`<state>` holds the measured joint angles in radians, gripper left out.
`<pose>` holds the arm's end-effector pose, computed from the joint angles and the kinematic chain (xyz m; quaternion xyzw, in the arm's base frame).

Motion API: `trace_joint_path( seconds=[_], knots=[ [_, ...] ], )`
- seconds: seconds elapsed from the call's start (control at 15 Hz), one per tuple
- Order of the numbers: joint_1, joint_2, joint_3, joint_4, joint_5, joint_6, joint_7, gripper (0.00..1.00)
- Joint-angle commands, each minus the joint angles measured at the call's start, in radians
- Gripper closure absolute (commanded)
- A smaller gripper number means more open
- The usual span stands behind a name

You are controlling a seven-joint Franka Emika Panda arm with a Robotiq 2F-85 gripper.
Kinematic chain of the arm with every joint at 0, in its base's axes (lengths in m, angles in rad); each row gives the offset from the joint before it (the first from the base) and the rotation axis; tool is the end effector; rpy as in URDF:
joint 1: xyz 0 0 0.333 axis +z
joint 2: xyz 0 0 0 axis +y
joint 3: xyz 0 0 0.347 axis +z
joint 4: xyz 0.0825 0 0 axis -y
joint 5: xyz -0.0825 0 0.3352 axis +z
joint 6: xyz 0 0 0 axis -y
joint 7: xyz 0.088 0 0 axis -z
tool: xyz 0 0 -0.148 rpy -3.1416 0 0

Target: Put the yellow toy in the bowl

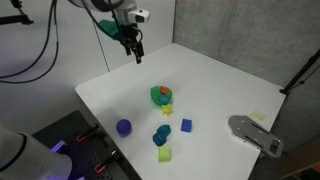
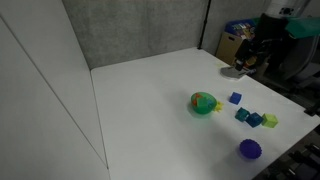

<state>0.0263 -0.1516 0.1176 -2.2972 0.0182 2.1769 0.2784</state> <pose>0.4431 0.0666 0.4298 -0.9972 0.0728 -0.0151 0.0019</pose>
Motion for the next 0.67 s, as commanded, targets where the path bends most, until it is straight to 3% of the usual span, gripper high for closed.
trace_joint_path(
  seconds=[0.0, 0.6],
  knots=[
    [-0.013, 0.132, -0.048, 0.116, 0.035, 0.034, -0.002, 0.00],
    [-0.046, 0.384, -0.148, 0.229, 0.102, 0.162, 0.033, 0.00]
  ],
)
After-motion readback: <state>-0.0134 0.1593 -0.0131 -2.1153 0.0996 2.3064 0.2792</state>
